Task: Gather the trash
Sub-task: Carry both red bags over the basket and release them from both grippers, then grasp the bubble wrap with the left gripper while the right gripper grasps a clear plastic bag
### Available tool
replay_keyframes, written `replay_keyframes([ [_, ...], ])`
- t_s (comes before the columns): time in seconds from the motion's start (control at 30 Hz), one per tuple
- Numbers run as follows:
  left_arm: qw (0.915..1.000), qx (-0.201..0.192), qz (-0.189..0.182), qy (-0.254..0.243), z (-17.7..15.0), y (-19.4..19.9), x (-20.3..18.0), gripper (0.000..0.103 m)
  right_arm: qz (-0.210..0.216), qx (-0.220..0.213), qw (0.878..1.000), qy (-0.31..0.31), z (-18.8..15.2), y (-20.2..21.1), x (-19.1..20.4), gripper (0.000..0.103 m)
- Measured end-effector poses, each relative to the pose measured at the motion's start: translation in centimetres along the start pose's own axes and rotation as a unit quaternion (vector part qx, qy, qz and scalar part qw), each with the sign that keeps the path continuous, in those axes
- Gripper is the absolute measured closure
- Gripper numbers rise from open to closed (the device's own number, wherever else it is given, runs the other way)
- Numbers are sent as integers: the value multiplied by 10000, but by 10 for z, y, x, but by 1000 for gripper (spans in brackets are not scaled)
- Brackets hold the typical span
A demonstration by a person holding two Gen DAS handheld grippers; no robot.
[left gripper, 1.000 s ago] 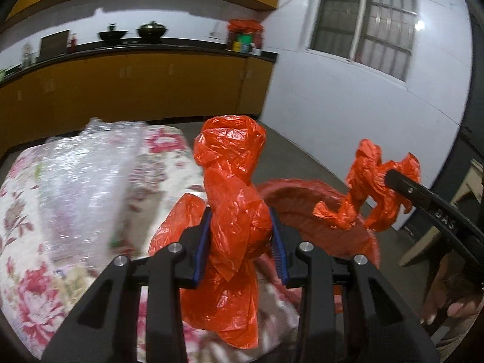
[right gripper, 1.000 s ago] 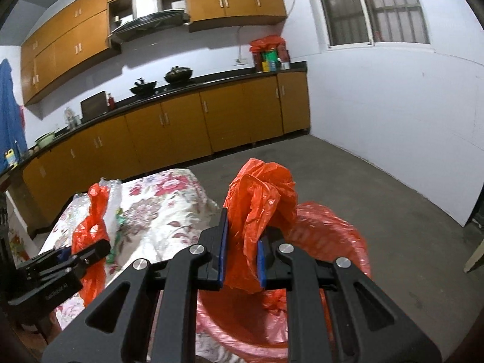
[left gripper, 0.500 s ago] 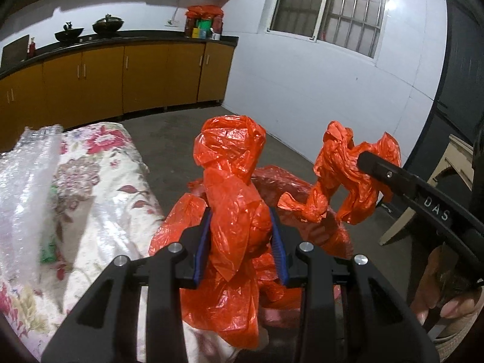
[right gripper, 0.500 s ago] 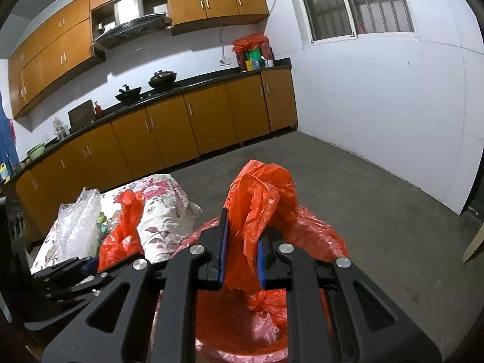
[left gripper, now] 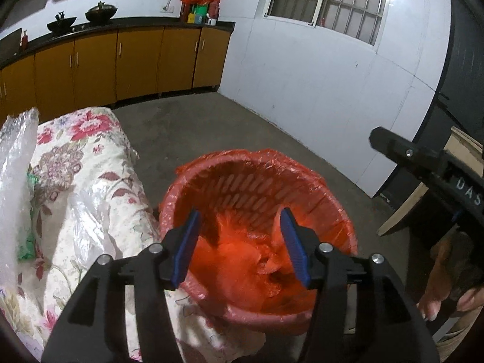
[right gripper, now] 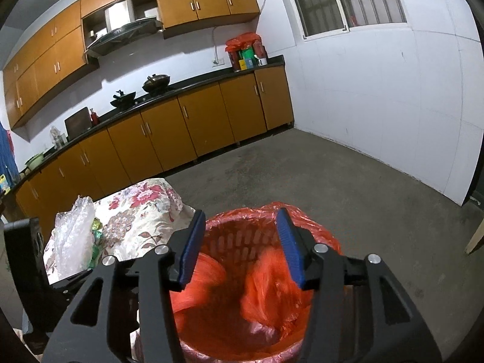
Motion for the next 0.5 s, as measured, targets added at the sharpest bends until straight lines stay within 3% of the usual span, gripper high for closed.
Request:
replay_keyframes([
  [0.2, 9996, -71, 275, 69, -6, 12, 17, 49, -51, -7, 10000, 64, 1, 3, 1, 53],
  [0.5, 9908, -556, 1216, 230, -8, 63, 69, 48, 192, 53, 9992, 350, -4, 2, 33, 53],
])
Point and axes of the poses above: each gripper's, at about its wrist camera, not at the fingertips, and y roughly against the way its jaws point, x to its left, z to its top, the point moved 9 cm from there along -y, roughly the way its jaws point, and after that the axes turned 1 degree about y, right-handed, at the moved point
